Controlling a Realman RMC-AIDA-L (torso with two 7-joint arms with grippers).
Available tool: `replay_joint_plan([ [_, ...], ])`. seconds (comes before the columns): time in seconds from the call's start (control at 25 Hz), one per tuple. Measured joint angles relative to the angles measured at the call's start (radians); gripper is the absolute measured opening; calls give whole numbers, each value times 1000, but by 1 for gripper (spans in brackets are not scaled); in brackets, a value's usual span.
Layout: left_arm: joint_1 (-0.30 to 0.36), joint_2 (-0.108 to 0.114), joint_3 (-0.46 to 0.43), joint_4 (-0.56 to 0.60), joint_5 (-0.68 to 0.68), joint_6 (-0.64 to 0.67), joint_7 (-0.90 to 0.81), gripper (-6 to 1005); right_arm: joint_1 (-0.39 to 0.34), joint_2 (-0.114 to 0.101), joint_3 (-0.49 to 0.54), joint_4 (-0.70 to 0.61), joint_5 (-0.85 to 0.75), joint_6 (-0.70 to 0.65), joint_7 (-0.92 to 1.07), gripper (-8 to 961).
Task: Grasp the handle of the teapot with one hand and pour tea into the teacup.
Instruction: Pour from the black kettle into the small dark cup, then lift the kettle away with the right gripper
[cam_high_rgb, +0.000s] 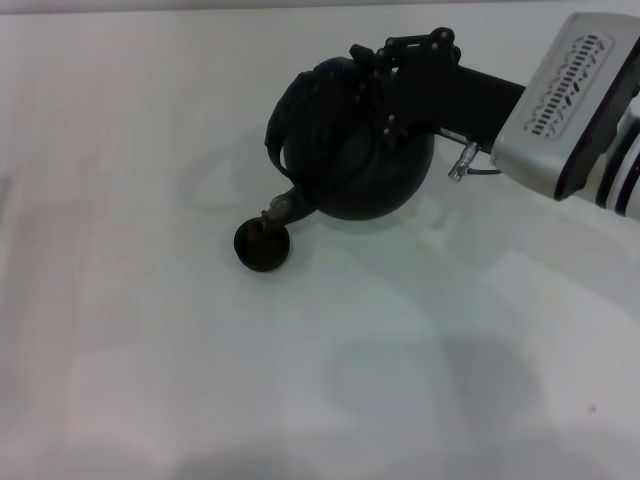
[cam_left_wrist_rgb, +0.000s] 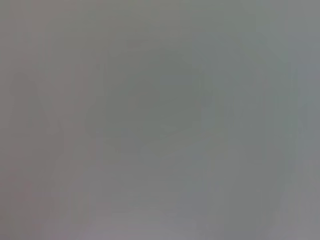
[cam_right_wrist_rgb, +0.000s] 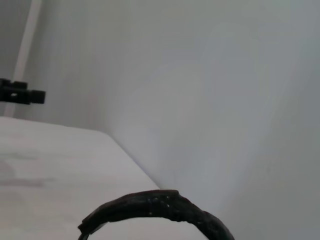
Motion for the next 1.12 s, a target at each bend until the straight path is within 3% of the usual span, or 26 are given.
replay_joint_plan([
  [0.6, -6, 2, -2, 1, -4, 0, 0, 861, 2, 0, -58, -25, -17, 109, -57, 174],
  [1.12, -11, 1, -2, 4, -4, 1, 0, 861, 3, -2, -62, -26, -17, 121, -104, 161],
])
